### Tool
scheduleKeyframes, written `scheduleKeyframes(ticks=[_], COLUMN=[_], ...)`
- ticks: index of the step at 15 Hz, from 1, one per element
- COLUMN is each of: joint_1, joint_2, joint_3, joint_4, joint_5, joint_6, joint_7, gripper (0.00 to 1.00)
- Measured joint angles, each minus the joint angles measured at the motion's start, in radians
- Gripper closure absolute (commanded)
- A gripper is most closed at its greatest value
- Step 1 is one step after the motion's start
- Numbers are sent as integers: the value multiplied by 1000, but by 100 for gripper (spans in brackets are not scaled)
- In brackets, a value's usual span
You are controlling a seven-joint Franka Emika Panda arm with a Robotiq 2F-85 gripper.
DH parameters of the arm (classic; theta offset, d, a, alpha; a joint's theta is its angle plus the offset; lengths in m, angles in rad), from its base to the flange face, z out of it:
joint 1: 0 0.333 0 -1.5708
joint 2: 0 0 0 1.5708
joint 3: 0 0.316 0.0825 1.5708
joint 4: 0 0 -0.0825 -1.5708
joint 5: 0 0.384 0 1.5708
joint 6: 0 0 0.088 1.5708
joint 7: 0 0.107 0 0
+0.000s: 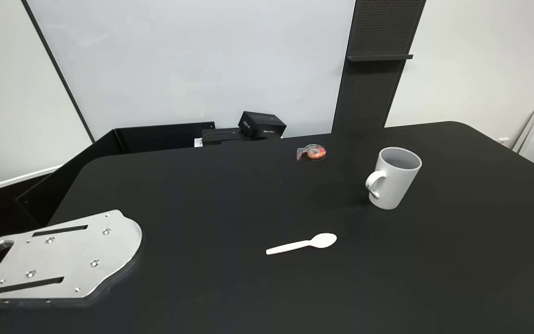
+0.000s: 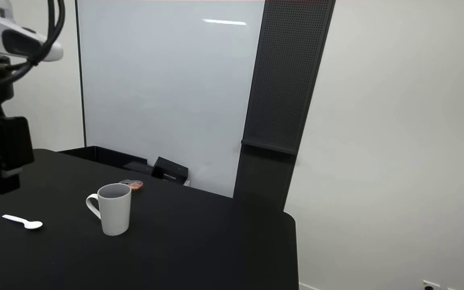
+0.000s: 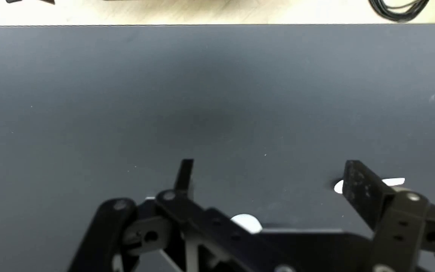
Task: Put the spoon in the cup
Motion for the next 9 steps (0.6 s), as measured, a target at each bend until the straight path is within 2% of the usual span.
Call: scheduleKeyframes(ticks=[5,9], joint_1=[-46,-87], joint_2=[116,234], joint_3=[59,136], joint_4=[39,93], joint_5=[5,-4], joint_6=[144,260], joint_7=[229,452], gripper=[0,0])
